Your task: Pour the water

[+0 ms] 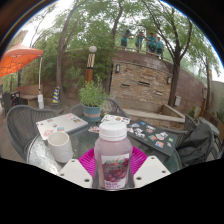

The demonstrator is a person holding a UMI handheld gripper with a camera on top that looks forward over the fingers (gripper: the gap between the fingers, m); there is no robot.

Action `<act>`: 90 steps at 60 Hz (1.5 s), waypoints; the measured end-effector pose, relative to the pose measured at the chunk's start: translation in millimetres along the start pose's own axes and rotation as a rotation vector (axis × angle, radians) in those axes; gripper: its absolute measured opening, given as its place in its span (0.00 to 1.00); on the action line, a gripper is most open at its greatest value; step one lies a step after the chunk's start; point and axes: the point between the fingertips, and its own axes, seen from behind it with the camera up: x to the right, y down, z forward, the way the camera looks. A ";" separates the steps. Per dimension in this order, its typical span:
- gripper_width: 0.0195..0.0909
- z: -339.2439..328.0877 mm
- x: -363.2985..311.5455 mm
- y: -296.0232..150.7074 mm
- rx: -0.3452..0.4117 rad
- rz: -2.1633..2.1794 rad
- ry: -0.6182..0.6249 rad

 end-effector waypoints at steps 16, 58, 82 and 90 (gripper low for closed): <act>0.30 76.5 -37.0 -83.1 0.013 -0.995 0.197; 0.32 94.6 -110.8 -66.1 -0.126 -1.908 0.087; 0.32 102.8 -49.0 -47.5 0.063 -0.098 0.035; 0.31 118.0 -38.3 -20.6 0.069 0.049 -0.032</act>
